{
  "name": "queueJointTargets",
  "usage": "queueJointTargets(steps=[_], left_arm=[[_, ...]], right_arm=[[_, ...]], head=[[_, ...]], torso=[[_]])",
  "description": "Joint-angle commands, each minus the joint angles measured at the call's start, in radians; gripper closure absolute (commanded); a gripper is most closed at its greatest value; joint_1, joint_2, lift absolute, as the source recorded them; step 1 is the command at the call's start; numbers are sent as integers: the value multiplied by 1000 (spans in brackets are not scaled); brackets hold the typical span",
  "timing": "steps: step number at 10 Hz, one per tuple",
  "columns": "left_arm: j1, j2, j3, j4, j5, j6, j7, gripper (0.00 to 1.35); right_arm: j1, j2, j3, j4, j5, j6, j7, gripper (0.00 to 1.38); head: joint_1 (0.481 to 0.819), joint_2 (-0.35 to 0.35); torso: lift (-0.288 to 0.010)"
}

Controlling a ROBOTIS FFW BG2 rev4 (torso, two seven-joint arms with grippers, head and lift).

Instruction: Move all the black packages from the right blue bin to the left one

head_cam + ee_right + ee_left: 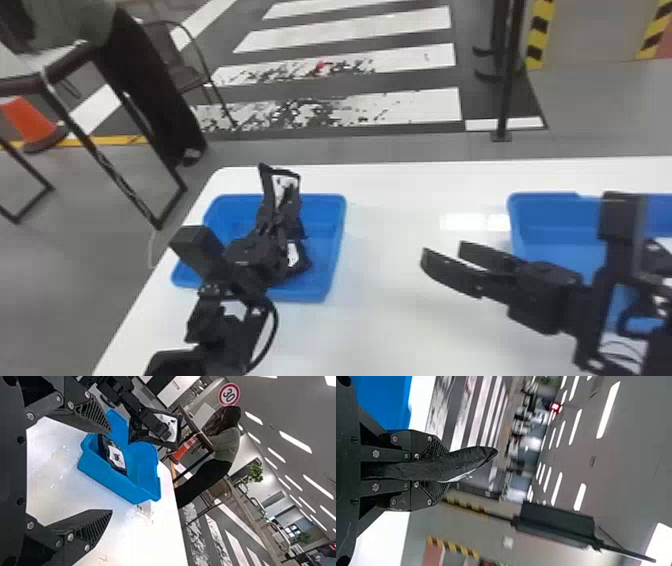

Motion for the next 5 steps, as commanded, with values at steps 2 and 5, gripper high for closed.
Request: queueJointTargets(steps=[2, 5], left_arm=[[-84, -2, 136, 153, -314, 25, 66, 1044], [-23, -12, 90, 151, -123, -203, 62, 85]], right_arm=[[26, 1, -66, -71, 121, -12, 0, 157], [65, 17, -217, -238, 375, 47, -43, 157]], head=[[695, 350], [695, 350]], torso=[[-154], [-154]])
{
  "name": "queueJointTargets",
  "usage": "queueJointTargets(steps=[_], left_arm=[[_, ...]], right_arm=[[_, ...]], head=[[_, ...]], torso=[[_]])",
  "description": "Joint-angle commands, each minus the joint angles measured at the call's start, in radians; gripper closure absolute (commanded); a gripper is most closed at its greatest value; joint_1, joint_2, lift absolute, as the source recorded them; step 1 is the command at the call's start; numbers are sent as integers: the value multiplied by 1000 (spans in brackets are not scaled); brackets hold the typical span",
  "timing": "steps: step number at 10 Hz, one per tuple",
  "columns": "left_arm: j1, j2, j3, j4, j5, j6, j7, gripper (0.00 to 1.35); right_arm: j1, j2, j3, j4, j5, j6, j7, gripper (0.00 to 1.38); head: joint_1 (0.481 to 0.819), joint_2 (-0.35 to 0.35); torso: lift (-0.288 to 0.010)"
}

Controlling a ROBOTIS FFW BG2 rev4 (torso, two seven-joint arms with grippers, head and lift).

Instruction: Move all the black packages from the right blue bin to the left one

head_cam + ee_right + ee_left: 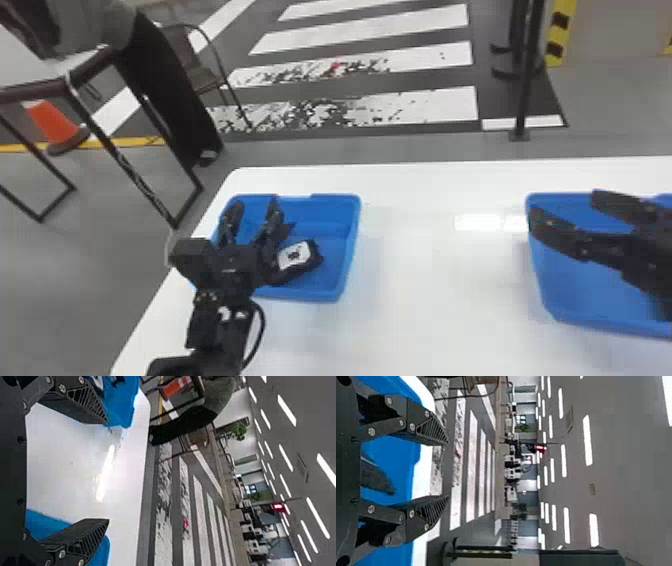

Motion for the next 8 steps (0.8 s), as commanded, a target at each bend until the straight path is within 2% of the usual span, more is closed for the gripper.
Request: queueJointTargets(steps=[1, 3, 5, 6, 8], left_arm=[[40, -11, -35, -18, 69, -130, -4, 150], [123, -21, -65, -116, 77, -135, -10, 154], [185, -23, -121, -158, 125, -135, -37, 156], [199, -23, -151, -163, 143, -132, -42, 157], [192, -15, -204, -163, 163, -127, -48, 150]], right_arm=[[5, 14, -70, -61, 127, 34, -21, 157], [-2, 23, -122, -86, 244, 142, -85, 157], [-44, 26, -162, -27, 314, 311, -96, 157], [-66, 26, -164, 2, 340, 370, -102, 154], [-147, 26, -160, 157, 346, 410, -101, 154]], head=[[695, 341], [695, 232], [695, 120], [695, 90], [695, -8]], torso=[[-154], [-154], [-154], [-154], [-154]])
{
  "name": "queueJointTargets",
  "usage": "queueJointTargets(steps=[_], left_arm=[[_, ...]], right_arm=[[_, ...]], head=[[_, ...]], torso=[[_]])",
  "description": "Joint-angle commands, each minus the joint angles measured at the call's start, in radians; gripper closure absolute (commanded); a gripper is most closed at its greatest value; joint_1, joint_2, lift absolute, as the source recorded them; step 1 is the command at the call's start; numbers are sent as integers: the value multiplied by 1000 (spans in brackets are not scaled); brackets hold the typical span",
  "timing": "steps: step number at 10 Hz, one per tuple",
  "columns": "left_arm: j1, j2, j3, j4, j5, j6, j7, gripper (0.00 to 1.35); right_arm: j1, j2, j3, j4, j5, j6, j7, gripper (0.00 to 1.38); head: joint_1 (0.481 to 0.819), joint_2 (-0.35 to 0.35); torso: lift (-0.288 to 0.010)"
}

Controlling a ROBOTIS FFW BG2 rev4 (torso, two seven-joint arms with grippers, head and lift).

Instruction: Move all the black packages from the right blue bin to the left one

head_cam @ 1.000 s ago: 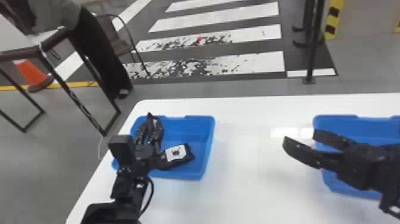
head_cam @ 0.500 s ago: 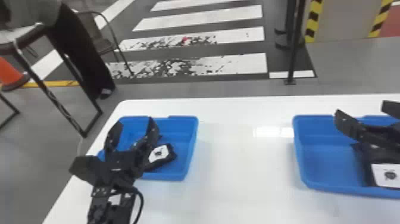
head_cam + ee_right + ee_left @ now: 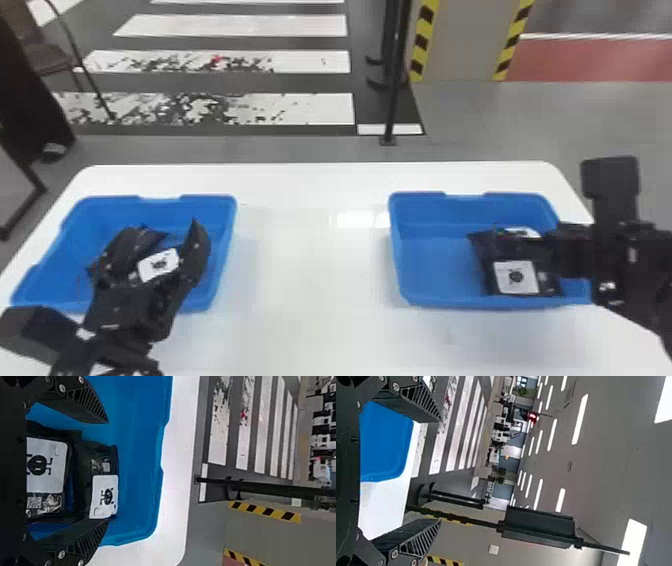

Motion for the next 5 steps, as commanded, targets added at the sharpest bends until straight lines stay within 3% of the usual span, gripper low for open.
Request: queueJointTargets(steps=[1, 3, 5], left_arm=[[-7, 7, -29, 0, 7, -12, -2, 150], [-7, 7, -35, 0, 15, 1, -2, 150], [-7, 9, -43, 0, 27, 8, -5, 151]], right_arm=[[-68, 0, 25, 117, 3, 22, 1, 153], [-120, 0, 41, 201, 7, 35, -1, 153], [-140, 0, 45, 206, 41, 49, -19, 153]], head=[[695, -27], [695, -57], [695, -68]], torso=[[-154], [-154], [-154]])
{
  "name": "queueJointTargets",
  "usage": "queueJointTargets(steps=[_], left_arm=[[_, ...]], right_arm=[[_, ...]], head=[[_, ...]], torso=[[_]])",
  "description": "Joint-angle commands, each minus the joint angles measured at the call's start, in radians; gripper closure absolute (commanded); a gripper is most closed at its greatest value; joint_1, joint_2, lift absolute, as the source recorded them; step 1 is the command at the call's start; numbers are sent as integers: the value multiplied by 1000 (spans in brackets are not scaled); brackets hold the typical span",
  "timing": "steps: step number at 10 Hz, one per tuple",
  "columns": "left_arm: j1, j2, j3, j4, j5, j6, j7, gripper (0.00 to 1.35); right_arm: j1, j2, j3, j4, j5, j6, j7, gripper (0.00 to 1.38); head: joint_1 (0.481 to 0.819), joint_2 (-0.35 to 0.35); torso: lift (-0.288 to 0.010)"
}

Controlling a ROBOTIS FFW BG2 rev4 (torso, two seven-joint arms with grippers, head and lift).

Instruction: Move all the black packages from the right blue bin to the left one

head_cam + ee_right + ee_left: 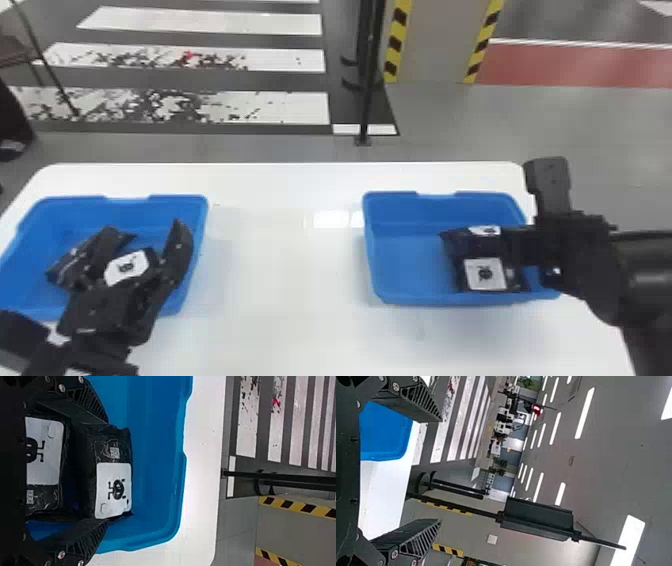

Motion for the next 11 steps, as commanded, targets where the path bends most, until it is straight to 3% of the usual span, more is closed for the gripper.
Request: queueJointTargets(steps=[1, 4, 9, 10, 11], left_arm=[[-2, 2, -9, 0, 3, 8, -1, 156], [-7, 6, -19, 0, 9, 18, -4, 157], [-10, 11, -25, 0, 15, 18, -10, 157], [-10, 11, -23, 0, 15, 21, -12, 157], [-10, 11, -23, 3, 21, 21, -13, 157]], right_arm=[[-36, 0, 8, 28, 25, 8, -11, 153], [-82, -6, 8, 122, 10, 3, -12, 157], [-82, -8, 30, 139, 0, 40, -29, 160], [-85, -9, 30, 151, -6, 55, -30, 237], [-90, -8, 30, 168, -34, 57, -30, 633]], head=[[695, -79], [695, -104], [695, -104], [695, -107], [695, -109]], torso=[[-154], [-154], [-154], [-154], [-154]])
